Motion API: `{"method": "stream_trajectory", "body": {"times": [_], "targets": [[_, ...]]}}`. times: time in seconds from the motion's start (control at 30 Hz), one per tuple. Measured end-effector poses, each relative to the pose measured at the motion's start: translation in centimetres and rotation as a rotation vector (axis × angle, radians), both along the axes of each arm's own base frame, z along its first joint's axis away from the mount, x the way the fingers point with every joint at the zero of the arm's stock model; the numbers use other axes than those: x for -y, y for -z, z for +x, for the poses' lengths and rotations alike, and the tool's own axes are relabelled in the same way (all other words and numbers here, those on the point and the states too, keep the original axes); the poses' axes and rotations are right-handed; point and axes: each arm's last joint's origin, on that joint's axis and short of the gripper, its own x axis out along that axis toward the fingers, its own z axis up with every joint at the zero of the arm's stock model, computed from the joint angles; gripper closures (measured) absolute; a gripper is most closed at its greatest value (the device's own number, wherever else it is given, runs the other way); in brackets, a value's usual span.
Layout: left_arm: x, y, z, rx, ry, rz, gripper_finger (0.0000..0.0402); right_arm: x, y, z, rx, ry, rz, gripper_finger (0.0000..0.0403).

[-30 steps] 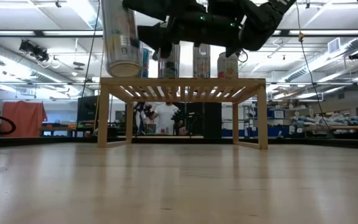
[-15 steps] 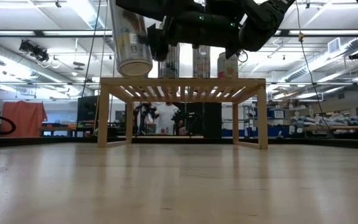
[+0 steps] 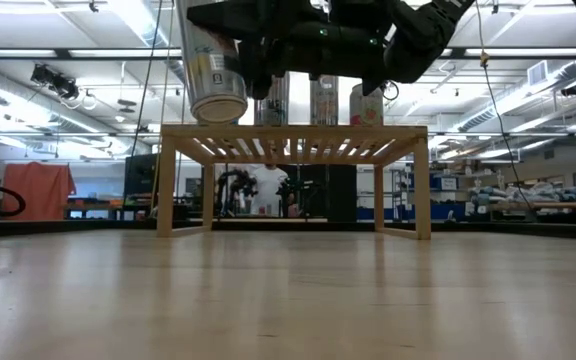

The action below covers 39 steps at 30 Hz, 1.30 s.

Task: Place canned beverage on shelf
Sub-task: Put the white yellow soda can on the shelf aligned with the other white yellow soda can

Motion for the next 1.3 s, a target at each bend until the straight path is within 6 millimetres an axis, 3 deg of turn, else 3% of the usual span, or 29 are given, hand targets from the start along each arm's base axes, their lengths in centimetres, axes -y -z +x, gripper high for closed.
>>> {"method": "stream_trajectory", "body": {"times": [0.2,0.37,0.63,0.8,1.03,1.17,1.3], "targets": [[-0.2,-1.0,-0.7,0.010,-0.034,-0.008,0.0129,0.1,-0.3,0.0,0.012,0.060,0.006,0.0148],[0.1,-3.9,-2.3,0.078,-0.023,-0.014,0.0128,0.1,0.8,0.0,-0.063,0.067,-0.001,0.0148],[-0.2,-7.5,-4.6,0.181,-0.069,0.053,0.0127,0.2,-3.7,-2.1,-0.072,0.272,-0.169,0.0148],[-0.1,-7.6,-5.2,0.169,-0.054,0.062,0.0127,0.5,-8.2,-4.8,-0.032,0.421,-0.254,0.0148],[0.3,-7.3,-5.8,0.115,-0.083,0.149,0.0127,2.1,-11.3,-10.4,0.075,0.588,-0.244,0.0148],[0.5,-7.4,-6.0,0.122,-0.099,0.181,0.0127,2.9,-10.5,-13.6,0.129,0.648,-0.230,0.0148],[0.5,-7.5,-6.1,0.127,-0.102,0.181,0.0127,3.8,-8.6,-15.4,0.195,0.688,-0.206,0.0148]]}}
